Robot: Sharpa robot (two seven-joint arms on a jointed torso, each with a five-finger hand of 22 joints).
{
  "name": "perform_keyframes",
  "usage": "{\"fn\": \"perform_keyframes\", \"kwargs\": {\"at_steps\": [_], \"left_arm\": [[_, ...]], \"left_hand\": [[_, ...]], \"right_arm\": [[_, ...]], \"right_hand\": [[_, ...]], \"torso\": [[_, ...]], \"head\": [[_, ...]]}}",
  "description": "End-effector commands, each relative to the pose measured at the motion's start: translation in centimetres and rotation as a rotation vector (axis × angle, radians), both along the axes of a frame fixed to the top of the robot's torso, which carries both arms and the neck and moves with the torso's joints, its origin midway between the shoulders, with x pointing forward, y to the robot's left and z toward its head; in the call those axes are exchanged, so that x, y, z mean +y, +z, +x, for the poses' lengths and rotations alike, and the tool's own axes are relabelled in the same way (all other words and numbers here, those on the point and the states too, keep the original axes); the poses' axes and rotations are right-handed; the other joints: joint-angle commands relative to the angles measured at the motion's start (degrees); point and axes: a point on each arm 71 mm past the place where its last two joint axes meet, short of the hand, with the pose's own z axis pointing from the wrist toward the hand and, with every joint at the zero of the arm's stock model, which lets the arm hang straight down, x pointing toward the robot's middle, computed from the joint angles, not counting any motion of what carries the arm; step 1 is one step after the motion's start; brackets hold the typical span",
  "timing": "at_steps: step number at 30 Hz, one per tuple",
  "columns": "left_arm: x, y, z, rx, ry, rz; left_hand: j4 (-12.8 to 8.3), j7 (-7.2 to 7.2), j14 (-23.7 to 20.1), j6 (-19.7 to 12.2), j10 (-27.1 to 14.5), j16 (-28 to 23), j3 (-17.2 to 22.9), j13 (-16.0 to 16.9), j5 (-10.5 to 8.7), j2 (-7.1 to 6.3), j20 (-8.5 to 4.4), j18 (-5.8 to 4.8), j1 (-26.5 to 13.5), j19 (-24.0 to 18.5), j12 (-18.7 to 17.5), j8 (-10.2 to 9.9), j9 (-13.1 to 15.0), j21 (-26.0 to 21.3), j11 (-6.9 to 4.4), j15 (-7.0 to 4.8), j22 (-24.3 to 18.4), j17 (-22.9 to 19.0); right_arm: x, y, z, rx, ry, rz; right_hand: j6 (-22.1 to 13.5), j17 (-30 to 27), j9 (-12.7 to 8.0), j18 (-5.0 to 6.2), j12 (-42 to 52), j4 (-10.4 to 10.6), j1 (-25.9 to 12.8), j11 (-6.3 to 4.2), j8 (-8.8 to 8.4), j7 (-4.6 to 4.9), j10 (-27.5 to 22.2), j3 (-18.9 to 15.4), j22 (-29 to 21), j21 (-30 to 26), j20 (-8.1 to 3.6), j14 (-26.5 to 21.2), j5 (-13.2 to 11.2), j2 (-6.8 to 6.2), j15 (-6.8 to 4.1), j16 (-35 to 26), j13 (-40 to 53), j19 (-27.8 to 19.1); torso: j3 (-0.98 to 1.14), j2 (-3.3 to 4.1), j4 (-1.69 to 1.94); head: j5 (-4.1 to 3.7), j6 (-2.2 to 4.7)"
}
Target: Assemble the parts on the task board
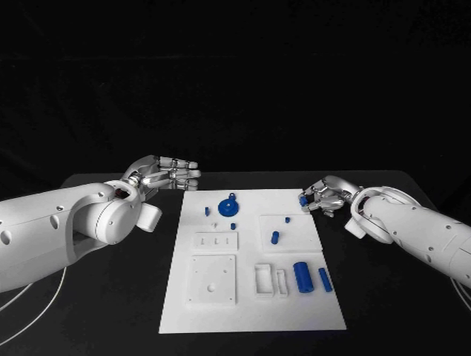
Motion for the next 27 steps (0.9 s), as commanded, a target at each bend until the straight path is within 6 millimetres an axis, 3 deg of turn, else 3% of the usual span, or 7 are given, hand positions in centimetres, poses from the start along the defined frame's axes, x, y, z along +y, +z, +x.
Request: {"fn": "perform_keyframes", "kwargs": {"at_steps": [1, 12, 15, 27], "left_arm": [[-0.27, 0.04, -0.07, 0.0, -0.022, 0.002], [-0.3, 0.0, -0.08, 0.005, -0.025, 0.004], [-0.32, -0.01, -0.1, 0.006, -0.026, 0.005], [-0.29, -0.03, -0.16, 0.008, -0.029, 0.01]], "left_hand": [[-0.36, 0.14, -0.47, -0.27, -0.16, -0.28, 0.02, 0.07, 0.28, 0.37, 0.22, 1.09, 0.35, 0.09, -0.12, -0.27, -0.05, -0.32, 0.06, 0.03, 0.09, -0.06], [-0.39, 0.16, -0.49, -0.32, -0.18, -0.29, 0.0, 0.07, 0.26, 0.44, 0.22, 1.09, 0.31, 0.09, -0.11, -0.27, -0.05, -0.3, 0.08, 0.04, 0.11, -0.06], [-0.49, 0.18, -0.5, -0.52, -0.24, -0.29, 0.01, 0.07, 0.24, 0.43, 0.22, 1.1, 0.41, 0.08, -0.12, -0.29, -0.07, -0.29, 0.08, 0.03, 0.12, -0.06], [-0.72, 0.2, -0.41, -0.67, -0.34, -0.27, 0.1, 0.07, 0.29, 0.41, 0.2, 1.12, 0.64, 0.08, -0.12, -0.27, -0.07, -0.23, 0.09, 0.0, 0.16, -0.05]], "right_arm": [[0.13, -0.1, -0.03, 0.006, 0.015, 0.001], [0.03, -0.19, -0.02, 0.008, 0.01, -0.001], [0.05, -0.25, -0.04, 0.006, 0.009, -0.001], [0.27, -0.3, -0.08, -0.023, -0.001, -0.008]], "right_hand": [[0.51, 0.03, -0.02, -0.86, 0.38, -0.08, -0.53, 0.02, -0.11, 0.04, 0.39, 0.34, 3.46, 0.29, -0.4, 0.25, -0.24, 0.03, -0.04, 0.35, 0.09, 2.55], [3.86, 0.23, 0.0, -0.24, 0.73, -0.2, -0.82, 1.04, -0.12, 0.6, 0.34, 3.53, 3.44, 0.52, 0.11, 0.25, -2.84, 0.58, 0.6, 0.46, 0.42, 2.49], [6.11, 0.29, 0.13, 0.14, 0.82, -0.12, -0.79, 1.35, -0.05, 0.59, 0.25, 4.77, 3.45, 0.55, 0.38, 0.23, -4.86, 0.99, 0.83, 0.52, 0.44, 2.47], [9.26, 0.99, 0.17, 0.54, 1.15, 0.62, -0.76, 1.16, -0.11, -0.03, 0.62, 4.02, 3.57, 1.45, 0.44, 0.45, -5.32, 0.86, 0.72, 1.18, 0.49, 2.65]], "torso": [[0.02, -0.01, -0.02], [0.01, -0.04, -0.08], [-0.02, -0.01, -0.07], [-0.08, -0.02, 0.0]], "head": [[0.06, 0.01], [0.0, 0.08], [-0.06, 0.08], [-0.19, 0.13]]}}
